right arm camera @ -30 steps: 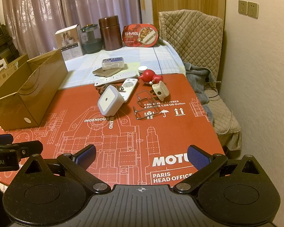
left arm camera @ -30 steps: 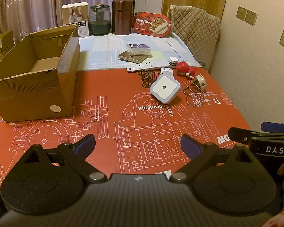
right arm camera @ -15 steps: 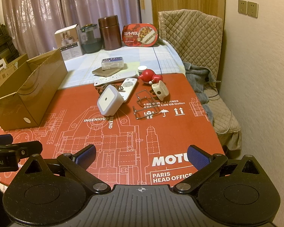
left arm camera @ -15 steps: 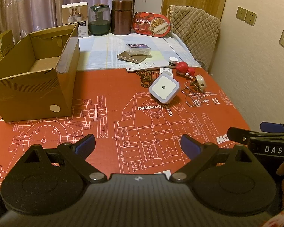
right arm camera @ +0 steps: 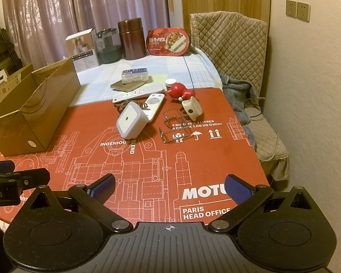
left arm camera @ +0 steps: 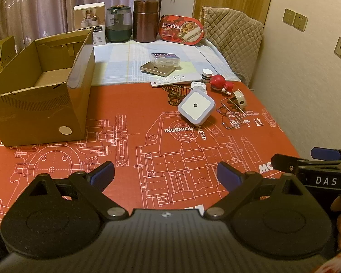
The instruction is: Organize rigid objects
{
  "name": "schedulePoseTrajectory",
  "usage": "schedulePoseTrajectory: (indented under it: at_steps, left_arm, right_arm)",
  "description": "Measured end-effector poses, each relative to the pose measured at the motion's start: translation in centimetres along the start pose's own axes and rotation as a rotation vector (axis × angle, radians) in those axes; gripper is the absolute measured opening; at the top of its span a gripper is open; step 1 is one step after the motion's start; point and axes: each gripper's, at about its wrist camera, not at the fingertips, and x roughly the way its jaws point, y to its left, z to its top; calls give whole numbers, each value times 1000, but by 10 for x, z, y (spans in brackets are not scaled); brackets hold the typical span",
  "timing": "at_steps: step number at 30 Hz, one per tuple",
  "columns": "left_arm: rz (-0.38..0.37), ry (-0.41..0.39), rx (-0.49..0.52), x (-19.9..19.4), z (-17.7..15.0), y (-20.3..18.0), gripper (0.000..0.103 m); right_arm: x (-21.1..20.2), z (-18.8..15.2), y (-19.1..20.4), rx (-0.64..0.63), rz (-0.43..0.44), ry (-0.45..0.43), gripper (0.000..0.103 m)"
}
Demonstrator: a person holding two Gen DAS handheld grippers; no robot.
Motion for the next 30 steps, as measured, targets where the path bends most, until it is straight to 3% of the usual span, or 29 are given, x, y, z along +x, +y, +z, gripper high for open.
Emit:
schedulePoseTrajectory:
  at_steps: [13, 19, 26, 30]
  left_arm:
    - [-48, -7, 24, 8, 11, 9, 94]
    - [-125, -36, 129, 32, 32, 13, 94]
    - [-210, -36, 266, 79, 50, 13, 94]
    - [-242, -32, 325, 112, 59, 11, 94]
  right_arm:
    - [2, 5, -11, 44, 44, 26, 100]
    - [4, 28, -13, 8, 37, -22, 100]
    - [44, 54, -22, -46, 26, -29, 100]
    - [74, 63, -29, -78, 35, 14, 100]
